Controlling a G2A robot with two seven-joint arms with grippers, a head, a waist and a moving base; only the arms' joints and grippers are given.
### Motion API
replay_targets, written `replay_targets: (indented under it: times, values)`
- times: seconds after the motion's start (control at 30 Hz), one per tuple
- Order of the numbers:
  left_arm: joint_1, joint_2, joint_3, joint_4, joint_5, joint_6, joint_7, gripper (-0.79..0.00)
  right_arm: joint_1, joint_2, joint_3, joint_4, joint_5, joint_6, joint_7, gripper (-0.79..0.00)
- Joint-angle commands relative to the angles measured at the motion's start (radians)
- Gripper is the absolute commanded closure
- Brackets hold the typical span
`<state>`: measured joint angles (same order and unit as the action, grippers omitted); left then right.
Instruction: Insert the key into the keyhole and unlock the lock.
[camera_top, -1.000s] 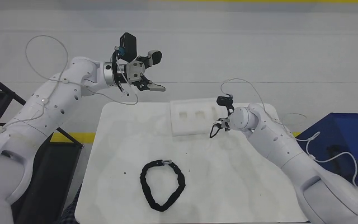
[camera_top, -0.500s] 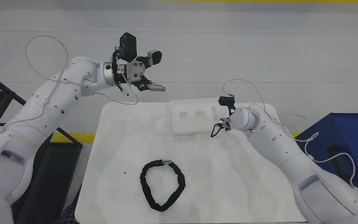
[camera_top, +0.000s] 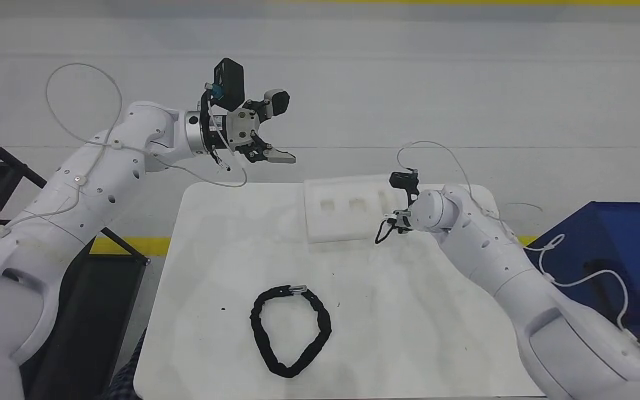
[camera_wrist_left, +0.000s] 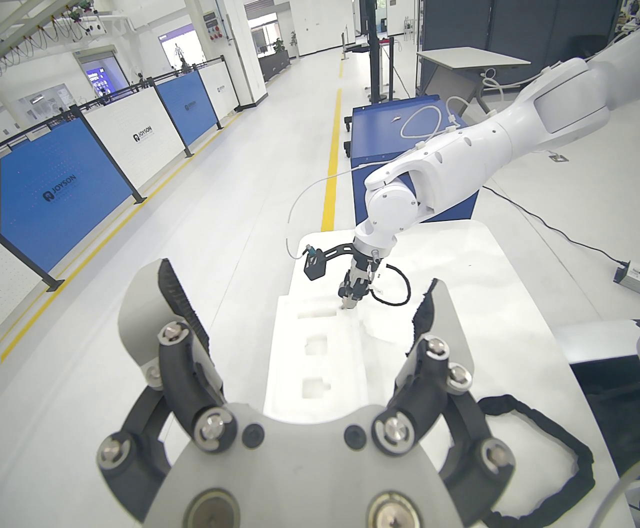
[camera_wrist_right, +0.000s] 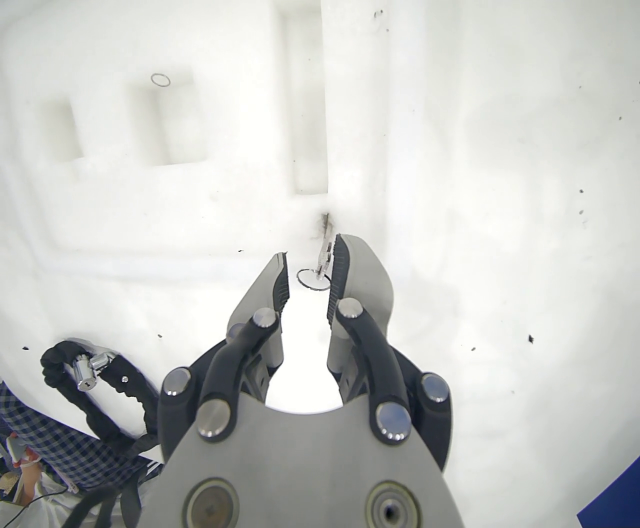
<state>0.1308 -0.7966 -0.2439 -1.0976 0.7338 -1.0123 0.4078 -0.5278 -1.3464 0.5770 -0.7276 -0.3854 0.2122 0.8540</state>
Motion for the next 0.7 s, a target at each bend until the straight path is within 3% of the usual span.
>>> replay_targets:
  times: [0.0, 0.47, 0.67]
  values:
    - [0.0, 0.0, 0.0, 0.0, 0.0, 0.0, 0.0, -0.785, 0.003, -0.006, 0.001, 0.016, 0.003, -0.005, 0.0, -0.139]
    - [0.0, 0.0, 0.0, 0.0, 0.0, 0.0, 0.0, -0.785, 0.026, -0.054, 0.006, 0.129, 0.02, -0.037, -0.015, -0.132]
    - [0.0, 0.0, 0.0, 0.0, 0.0, 0.0, 0.0, -0.785, 0.038, -0.074, 0.008, 0.178, 0.022, -0.048, -0.027, -0.077]
